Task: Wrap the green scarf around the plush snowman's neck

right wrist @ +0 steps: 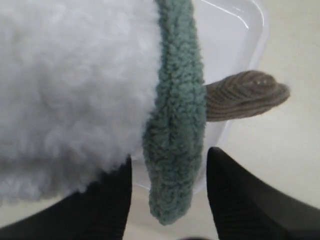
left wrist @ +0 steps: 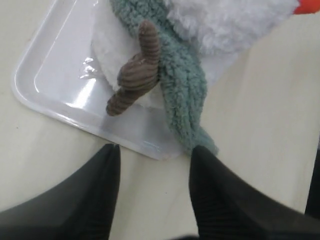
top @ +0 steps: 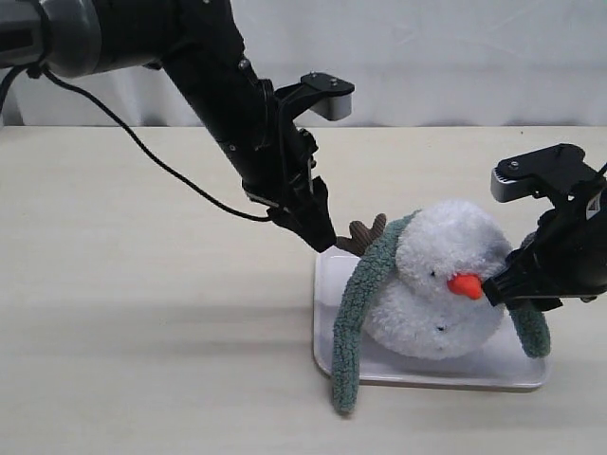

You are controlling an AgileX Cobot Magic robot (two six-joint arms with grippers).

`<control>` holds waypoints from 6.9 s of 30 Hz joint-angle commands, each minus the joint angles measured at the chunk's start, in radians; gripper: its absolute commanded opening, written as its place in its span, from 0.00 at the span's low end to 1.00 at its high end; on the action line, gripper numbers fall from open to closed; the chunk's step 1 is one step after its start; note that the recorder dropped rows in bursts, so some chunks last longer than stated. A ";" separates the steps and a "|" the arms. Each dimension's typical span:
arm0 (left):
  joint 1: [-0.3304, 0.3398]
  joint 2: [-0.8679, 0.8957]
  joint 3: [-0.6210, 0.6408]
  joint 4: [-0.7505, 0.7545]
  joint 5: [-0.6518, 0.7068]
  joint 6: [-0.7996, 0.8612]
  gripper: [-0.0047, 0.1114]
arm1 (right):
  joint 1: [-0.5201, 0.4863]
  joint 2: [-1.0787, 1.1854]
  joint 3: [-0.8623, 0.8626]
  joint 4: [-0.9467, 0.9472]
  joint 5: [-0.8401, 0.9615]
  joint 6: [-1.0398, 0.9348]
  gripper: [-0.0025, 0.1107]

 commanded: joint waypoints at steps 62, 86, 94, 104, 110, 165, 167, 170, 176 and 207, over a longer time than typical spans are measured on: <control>-0.090 0.074 0.345 -0.716 -0.461 0.725 0.41 | -0.005 -0.130 -0.048 0.180 -0.039 -0.146 0.38; -0.090 0.074 0.345 -0.681 -0.449 0.735 0.41 | -0.005 -0.065 0.155 -0.137 -0.187 0.161 0.49; -0.090 0.074 0.345 -0.695 -0.450 0.735 0.41 | -0.005 -0.048 0.162 -0.114 -0.196 0.157 0.08; -0.090 0.074 0.345 -0.699 -0.446 0.735 0.41 | -0.005 -0.020 0.161 -0.085 -0.190 0.153 0.55; -0.090 0.074 0.345 -0.699 -0.444 0.735 0.41 | -0.005 -0.020 0.161 -0.073 -0.243 0.153 0.47; -0.090 0.072 0.345 -0.823 -0.481 0.731 0.41 | -0.003 -0.185 0.226 0.129 0.018 -0.034 0.06; -0.090 0.072 0.345 -0.823 -0.483 0.731 0.41 | -0.003 -0.185 0.233 0.149 0.013 -0.050 0.06; -0.090 0.072 0.345 -0.823 -0.483 0.731 0.41 | -0.003 -0.176 0.236 0.149 0.008 -0.050 0.06; -0.090 0.072 0.345 -0.823 -0.483 0.731 0.41 | -0.003 -0.065 0.245 0.157 -0.005 -0.050 0.06; -0.090 0.064 0.345 -0.744 -0.182 0.516 0.41 | -0.003 -0.020 0.207 0.433 -0.016 -0.337 0.06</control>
